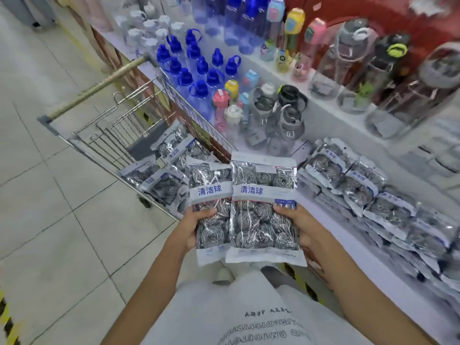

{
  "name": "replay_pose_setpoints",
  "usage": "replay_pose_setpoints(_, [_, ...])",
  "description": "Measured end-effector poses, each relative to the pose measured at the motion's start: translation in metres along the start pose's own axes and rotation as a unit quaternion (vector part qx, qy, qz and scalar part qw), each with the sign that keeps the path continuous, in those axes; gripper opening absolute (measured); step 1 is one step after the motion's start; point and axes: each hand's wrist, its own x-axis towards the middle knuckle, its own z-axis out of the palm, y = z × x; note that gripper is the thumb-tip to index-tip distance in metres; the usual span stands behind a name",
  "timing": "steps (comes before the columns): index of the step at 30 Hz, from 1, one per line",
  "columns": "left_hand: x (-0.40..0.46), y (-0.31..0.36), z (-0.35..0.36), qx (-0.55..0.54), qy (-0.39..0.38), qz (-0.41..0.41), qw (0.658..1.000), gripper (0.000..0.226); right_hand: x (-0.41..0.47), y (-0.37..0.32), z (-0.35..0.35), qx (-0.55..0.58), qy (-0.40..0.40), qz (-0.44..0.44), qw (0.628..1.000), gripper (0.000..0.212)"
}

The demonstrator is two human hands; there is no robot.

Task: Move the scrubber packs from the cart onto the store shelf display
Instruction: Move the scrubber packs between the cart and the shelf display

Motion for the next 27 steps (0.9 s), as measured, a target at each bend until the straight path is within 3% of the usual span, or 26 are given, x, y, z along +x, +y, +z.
replay_pose_setpoints(8, [-0.008,-0.054,0.102,0.129,-0.071,-0.025,0.989,0.089,-0.093,0.056,-0.113,0.111,0.109,-0.052,0.986,0.047])
replay_pose_setpoints(10, [-0.022,-0.074,0.136,0.156,-0.085,-0.030,0.984,0.070,-0.121,0.072,-0.146,0.143,0.129,-0.063,0.979,0.046])
replay_pose_setpoints(12, [-0.037,-0.098,0.170,0.175,-0.089,-0.019,0.980,0.060,-0.148,0.092,-0.178,0.167,0.156,-0.068,0.971,0.054])
replay_pose_setpoints(16, [-0.063,-0.152,0.232,0.206,-0.152,-0.042,0.966,0.066,-0.202,0.136,-0.243,0.214,0.205,-0.072,0.952,0.073])
replay_pose_setpoints(18, [-0.070,-0.181,0.260,0.224,-0.163,-0.055,0.959,0.055,-0.231,0.155,-0.272,0.249,0.229,-0.079,0.938,0.056])
replay_pose_setpoints(20, [-0.073,-0.208,0.284,0.242,-0.176,-0.075,0.951,0.071,-0.257,0.178,-0.300,0.285,0.250,-0.079,0.922,0.040])
replay_pose_setpoints(22, [-0.077,-0.236,0.308,0.250,-0.217,-0.086,0.940,0.091,-0.280,0.200,-0.328,0.301,0.262,-0.072,0.914,0.057])
replay_pose_setpoints(23, [-0.079,-0.249,0.320,0.254,-0.232,-0.088,0.935,0.088,-0.289,0.213,-0.342,0.304,0.274,-0.073,0.909,0.073])
replay_pose_setpoints(25, [-0.100,-0.269,0.351,0.282,-0.239,-0.075,0.926,0.062,-0.301,0.245,-0.373,0.329,0.297,-0.081,0.893,0.092])
replay_pose_setpoints(27, [-0.112,-0.291,0.375,0.304,-0.249,-0.073,0.917,0.046,-0.319,0.264,-0.393,0.347,0.309,-0.080,0.882,0.089])
